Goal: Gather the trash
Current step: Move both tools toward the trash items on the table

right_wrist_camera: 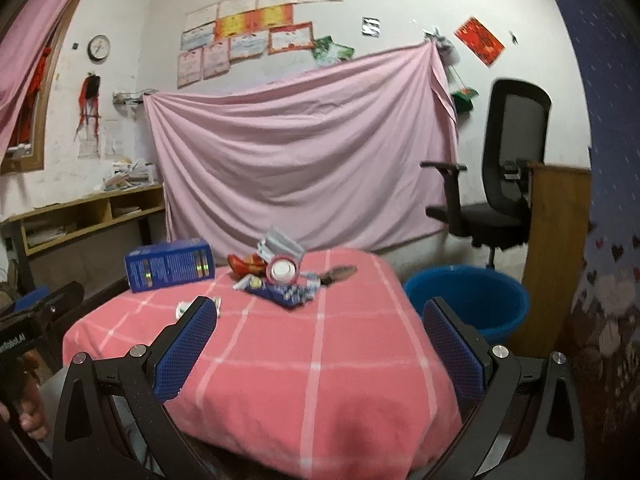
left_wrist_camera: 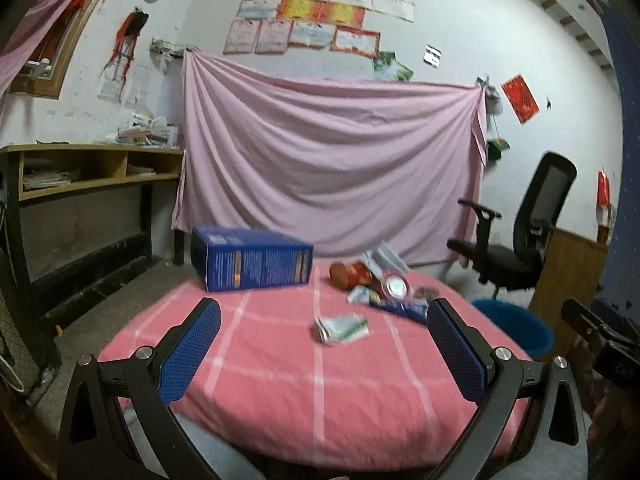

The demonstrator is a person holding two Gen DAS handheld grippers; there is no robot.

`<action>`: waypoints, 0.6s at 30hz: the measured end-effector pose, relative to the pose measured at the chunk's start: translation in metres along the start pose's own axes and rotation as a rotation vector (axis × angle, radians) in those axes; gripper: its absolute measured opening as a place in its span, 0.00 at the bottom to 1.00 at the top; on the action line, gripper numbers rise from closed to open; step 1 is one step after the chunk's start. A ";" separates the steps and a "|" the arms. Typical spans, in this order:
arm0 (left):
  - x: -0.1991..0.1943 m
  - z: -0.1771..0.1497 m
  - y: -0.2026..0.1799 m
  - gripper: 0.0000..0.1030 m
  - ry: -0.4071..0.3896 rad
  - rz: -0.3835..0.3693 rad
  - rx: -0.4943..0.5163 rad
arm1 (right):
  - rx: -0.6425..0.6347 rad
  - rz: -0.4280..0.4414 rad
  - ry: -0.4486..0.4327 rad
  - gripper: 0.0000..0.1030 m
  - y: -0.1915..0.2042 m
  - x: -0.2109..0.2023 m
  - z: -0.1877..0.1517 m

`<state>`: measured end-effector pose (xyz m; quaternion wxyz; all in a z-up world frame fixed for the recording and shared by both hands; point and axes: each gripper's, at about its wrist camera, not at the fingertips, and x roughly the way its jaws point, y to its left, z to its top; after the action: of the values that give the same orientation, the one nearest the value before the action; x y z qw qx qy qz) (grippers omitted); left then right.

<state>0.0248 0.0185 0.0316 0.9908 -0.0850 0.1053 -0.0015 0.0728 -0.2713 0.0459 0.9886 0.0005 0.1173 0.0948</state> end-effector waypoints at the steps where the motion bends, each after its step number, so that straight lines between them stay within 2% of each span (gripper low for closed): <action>1: 0.004 0.003 0.003 0.98 -0.010 0.001 -0.005 | -0.013 0.010 -0.013 1.00 0.001 0.005 0.005; 5: 0.020 0.011 0.009 0.98 -0.059 0.004 -0.016 | -0.041 0.035 -0.058 1.00 0.003 0.023 0.021; 9: 0.041 0.016 0.018 0.98 -0.069 0.012 -0.022 | -0.094 0.053 -0.094 1.00 0.008 0.045 0.032; 15: 0.073 0.017 0.024 0.98 -0.038 0.042 -0.033 | -0.165 0.120 -0.044 1.00 0.017 0.088 0.032; 18: 0.089 0.016 0.025 0.98 -0.002 0.072 -0.012 | -0.212 0.169 0.014 1.00 0.026 0.113 0.026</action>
<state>0.1151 0.0441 0.0243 0.9898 -0.0872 0.1072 0.0349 0.1815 -0.2238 0.0456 0.9707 -0.0949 0.1130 0.1894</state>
